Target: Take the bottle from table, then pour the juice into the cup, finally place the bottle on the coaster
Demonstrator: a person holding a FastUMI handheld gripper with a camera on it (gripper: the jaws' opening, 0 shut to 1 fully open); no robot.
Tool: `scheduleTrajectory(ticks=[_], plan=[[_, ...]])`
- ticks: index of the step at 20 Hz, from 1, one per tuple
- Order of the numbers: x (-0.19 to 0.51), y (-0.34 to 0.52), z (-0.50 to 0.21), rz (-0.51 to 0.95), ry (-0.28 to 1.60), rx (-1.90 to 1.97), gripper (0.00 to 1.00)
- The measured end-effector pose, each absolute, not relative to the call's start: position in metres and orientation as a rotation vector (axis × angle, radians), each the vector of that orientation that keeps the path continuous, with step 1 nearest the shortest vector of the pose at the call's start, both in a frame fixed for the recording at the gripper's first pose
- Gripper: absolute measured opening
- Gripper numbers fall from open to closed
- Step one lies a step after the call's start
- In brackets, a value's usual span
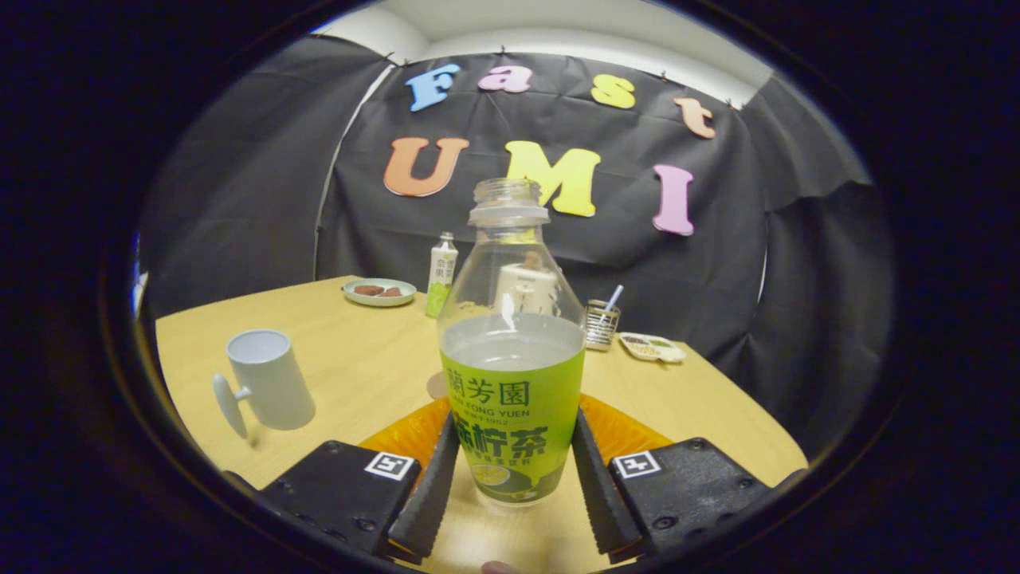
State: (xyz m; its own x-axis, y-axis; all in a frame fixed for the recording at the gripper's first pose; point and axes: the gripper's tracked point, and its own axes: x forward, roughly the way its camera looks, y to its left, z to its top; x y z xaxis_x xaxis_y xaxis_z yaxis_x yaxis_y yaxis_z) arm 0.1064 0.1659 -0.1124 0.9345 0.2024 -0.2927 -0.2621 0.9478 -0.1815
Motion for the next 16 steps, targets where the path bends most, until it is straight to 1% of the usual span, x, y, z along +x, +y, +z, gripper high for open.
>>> scheduleTrajectory(ticks=[5, 12, 16], plan=[[0.108, 0.176, -0.096, 0.23, 0.21, -0.451, 0.76], [0.127, 0.198, -0.102, 0.247, 0.234, -0.724, 0.76], [0.133, 0.216, -0.098, 0.233, 0.19, -0.913, 0.76]])
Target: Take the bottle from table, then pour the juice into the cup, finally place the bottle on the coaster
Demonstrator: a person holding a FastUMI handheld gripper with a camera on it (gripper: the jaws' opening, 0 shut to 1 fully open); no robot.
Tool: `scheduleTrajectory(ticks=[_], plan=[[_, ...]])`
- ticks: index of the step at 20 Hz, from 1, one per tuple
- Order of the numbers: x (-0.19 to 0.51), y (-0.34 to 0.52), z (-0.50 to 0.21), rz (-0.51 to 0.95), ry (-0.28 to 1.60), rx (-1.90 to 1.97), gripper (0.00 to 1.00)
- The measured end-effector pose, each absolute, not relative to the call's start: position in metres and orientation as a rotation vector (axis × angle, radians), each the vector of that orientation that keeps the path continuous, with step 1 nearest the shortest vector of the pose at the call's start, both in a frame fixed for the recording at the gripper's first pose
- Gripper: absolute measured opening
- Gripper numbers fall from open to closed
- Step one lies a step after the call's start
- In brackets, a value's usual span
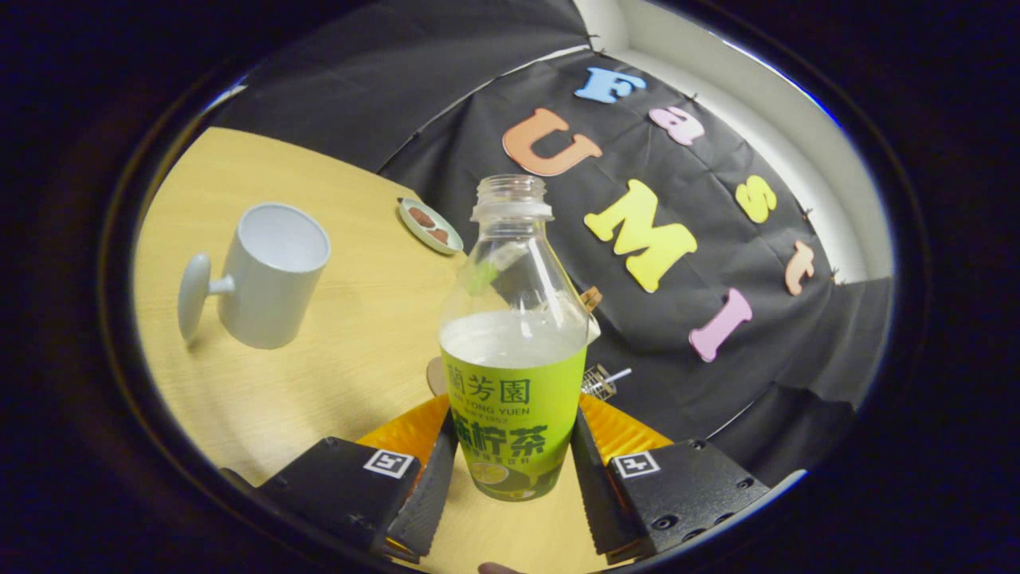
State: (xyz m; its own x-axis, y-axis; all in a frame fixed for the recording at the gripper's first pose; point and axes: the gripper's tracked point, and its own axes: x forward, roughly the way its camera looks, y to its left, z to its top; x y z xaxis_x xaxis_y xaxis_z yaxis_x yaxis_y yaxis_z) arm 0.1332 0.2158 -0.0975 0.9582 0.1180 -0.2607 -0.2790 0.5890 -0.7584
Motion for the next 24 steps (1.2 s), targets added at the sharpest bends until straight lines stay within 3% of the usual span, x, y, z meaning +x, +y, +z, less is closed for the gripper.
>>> scheduleTrajectory(ticks=[24], plan=[[0.136, 0.254, -0.089, 0.182, -0.027, -1.549, 0.76]])
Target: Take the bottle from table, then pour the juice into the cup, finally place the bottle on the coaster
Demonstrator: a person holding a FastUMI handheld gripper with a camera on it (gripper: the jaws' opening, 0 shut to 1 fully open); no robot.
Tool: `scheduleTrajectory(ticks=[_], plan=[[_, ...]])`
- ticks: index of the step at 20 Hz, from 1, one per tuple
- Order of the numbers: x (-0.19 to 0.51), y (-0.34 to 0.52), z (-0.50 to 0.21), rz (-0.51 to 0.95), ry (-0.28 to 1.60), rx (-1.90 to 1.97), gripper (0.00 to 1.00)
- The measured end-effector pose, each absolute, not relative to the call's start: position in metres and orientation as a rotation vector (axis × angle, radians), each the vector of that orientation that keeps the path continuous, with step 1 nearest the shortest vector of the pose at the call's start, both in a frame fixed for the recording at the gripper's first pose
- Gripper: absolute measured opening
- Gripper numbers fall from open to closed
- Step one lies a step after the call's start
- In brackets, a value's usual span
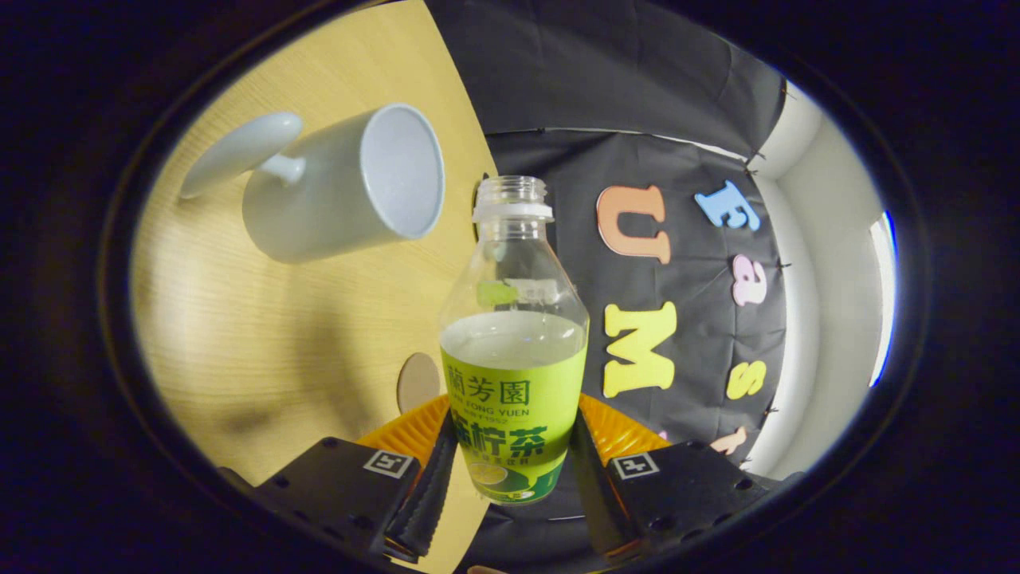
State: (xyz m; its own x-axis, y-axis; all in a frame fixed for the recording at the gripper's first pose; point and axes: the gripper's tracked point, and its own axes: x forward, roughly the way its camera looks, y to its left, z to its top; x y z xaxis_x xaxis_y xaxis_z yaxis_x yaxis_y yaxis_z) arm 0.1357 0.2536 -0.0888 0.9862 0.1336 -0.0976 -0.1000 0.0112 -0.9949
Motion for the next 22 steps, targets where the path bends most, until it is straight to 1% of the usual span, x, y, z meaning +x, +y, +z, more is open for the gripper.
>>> scheduleTrajectory(ticks=[11, 22], plan=[[0.134, 0.257, -0.082, 0.151, -0.08, -1.71, 0.76], [0.137, 0.261, -0.054, 0.111, -0.128, -1.794, 0.76]])
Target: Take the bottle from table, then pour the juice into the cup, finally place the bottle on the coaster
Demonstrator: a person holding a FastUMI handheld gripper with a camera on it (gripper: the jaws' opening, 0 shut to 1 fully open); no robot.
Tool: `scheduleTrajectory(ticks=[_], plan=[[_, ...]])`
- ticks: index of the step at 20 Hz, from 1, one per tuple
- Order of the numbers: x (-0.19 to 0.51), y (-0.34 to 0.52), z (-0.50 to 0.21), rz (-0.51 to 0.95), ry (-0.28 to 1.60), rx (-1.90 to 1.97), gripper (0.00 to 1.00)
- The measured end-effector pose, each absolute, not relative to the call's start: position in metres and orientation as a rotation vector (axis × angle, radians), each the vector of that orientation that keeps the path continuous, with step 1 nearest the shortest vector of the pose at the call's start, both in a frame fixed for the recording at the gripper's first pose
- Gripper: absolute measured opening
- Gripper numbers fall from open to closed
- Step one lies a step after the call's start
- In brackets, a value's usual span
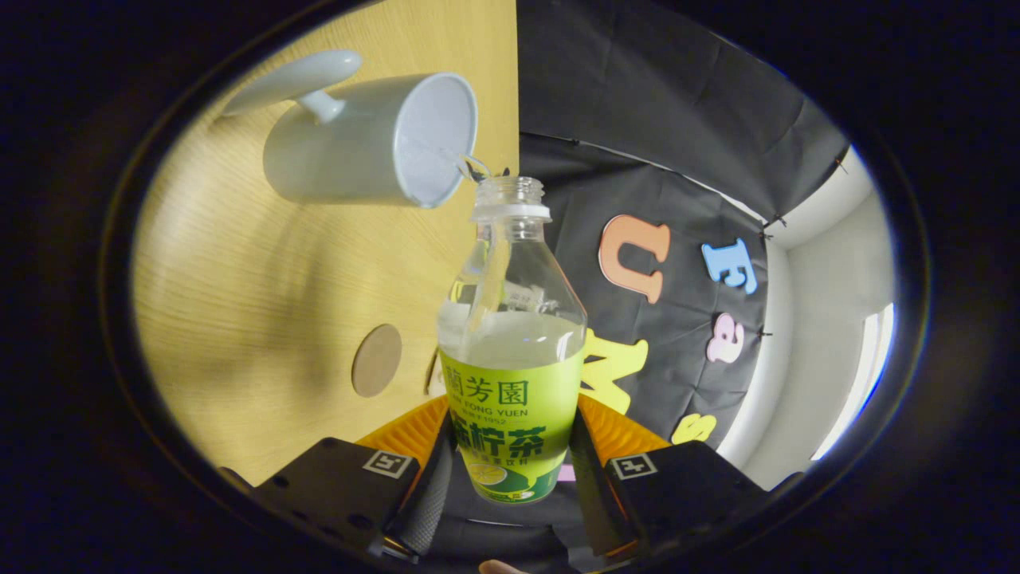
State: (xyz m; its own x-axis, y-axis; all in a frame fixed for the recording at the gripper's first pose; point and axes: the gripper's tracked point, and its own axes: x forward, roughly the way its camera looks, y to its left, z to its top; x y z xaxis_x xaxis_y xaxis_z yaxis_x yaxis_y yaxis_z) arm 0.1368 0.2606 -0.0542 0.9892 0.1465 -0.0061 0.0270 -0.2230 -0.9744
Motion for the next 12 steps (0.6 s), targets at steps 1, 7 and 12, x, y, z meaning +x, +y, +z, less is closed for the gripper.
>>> scheduleTrajectory(ticks=[1, 7, 12], plan=[[0.135, 0.261, -0.052, 0.108, -0.131, -1.802, 0.76], [0.131, 0.264, -0.046, 0.1, -0.148, -1.828, 0.76], [0.128, 0.264, -0.041, 0.084, -0.161, -1.838, 0.76]])
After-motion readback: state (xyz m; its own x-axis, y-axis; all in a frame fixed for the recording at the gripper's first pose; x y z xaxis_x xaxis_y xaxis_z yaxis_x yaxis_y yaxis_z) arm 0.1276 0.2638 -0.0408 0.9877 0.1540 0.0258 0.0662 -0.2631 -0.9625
